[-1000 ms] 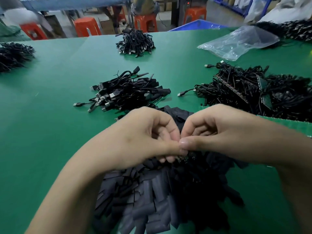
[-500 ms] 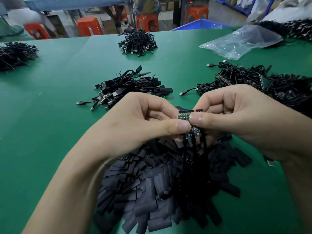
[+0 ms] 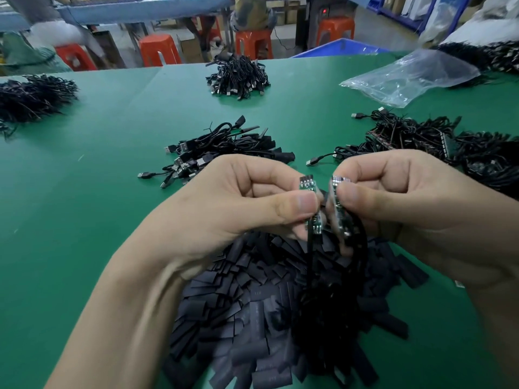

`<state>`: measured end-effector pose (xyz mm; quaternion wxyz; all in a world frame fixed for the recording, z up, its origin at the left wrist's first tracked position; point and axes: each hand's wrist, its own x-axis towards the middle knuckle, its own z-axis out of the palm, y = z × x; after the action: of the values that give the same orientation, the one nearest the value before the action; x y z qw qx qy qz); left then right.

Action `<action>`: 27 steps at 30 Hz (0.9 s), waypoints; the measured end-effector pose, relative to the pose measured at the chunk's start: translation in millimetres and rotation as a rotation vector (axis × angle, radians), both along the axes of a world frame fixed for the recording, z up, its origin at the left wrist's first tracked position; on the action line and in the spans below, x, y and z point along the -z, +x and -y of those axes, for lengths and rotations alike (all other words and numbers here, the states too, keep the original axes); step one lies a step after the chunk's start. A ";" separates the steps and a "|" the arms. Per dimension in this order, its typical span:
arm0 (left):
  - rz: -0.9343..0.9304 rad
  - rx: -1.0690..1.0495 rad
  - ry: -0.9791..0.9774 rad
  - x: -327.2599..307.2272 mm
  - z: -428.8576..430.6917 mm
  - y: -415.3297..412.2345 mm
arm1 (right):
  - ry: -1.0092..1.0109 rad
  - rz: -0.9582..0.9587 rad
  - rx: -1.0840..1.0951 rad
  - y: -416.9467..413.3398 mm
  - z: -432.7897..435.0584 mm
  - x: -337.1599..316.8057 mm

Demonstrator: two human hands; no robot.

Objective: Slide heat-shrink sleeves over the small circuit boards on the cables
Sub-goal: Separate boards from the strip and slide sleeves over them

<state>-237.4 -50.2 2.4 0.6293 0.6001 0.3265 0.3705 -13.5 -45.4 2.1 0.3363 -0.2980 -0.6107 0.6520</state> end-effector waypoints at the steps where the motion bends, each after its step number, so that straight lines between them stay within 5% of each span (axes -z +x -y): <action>1: 0.017 0.005 0.008 -0.9 -0.3 -2.4 | 0.005 0.010 -0.034 4.4 -0.1 -0.9; 7: 0.087 0.112 0.095 -10.4 2.3 -17.8 | 0.015 0.327 -0.246 19.2 0.3 -1.8; 14: -0.118 -0.050 0.009 1.5 -3.7 -7.4 | 0.171 0.876 -0.306 -0.4 -0.2 18.3; 23: -0.207 -0.280 0.298 13.0 -11.6 3.4 | 0.225 0.340 0.054 -4.2 -5.2 11.4; 25: -0.370 -0.274 0.360 15.1 -17.2 -8.9 | 0.193 0.232 0.079 -0.3 -4.8 8.0; 27: -0.751 -0.282 0.405 23.8 -25.2 -19.0 | 0.168 0.155 0.106 3.8 -6.0 3.7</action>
<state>-256.4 -25.0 -21.4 0.2805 0.7535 0.5319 0.2657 -9.7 -39.4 -1.7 0.3459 -0.3502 -0.6708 0.5548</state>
